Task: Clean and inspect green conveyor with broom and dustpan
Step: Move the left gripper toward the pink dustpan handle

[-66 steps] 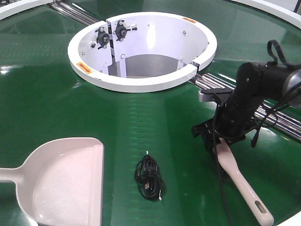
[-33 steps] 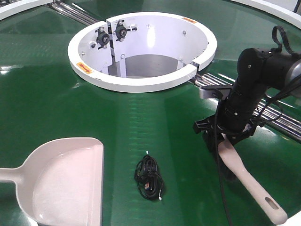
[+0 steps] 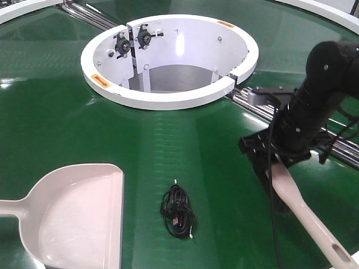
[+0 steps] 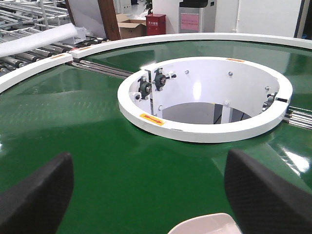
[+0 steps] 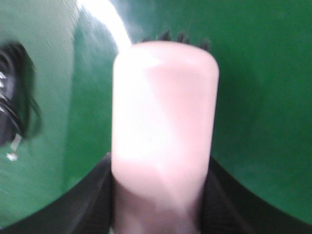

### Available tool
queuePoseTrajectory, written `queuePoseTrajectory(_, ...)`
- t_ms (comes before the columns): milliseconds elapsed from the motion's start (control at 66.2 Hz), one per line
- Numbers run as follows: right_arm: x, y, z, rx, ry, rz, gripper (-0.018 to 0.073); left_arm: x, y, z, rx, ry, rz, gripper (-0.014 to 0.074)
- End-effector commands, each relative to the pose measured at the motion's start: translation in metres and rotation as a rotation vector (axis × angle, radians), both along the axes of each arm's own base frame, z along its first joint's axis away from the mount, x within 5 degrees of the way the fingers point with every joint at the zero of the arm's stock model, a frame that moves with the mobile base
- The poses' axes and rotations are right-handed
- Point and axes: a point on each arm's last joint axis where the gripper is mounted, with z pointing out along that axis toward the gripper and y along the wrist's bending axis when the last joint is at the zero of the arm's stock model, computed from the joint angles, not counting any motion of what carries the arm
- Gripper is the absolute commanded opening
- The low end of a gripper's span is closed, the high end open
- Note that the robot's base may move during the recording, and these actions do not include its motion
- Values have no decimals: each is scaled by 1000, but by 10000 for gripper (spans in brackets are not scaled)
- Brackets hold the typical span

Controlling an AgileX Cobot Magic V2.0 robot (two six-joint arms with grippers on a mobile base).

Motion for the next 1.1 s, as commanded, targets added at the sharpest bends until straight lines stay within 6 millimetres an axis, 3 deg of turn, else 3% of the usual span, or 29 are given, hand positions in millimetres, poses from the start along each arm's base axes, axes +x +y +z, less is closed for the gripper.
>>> queuePoseTrajectory(0, -14, -5, 14, -15, 7, 11, -10, 1, 0, 16, -23, -86, 8, 580)
queuePoseTrajectory(317, -15, -5, 13, -21, 7, 0, -10, 1, 0, 12, 42, -49, -1, 580)
queuePoseTrajectory(453, -15, -5, 13, -21, 7, 0, -10, 0, 5, 6, 391, -9, -18, 580)
queuePoseTrajectory(649, -15, -5, 13, -21, 7, 0, -10, 0, 16, 5, 1101, 15, -48, 580)
queuePoseTrajectory(770, -15, -5, 13, -21, 7, 0, -10, 0, 21, 10, 1431, 5, -28, 580)
queuePoseTrajectory(906, -15, -5, 13, -21, 7, 0, -10, 1, 22, 19, 1562, -66, 26, 580)
queuePoseTrajectory(1088, -15, -5, 13, -21, 8, 1, -10, 1, 20, 24, 1573, -133, 50, 580)
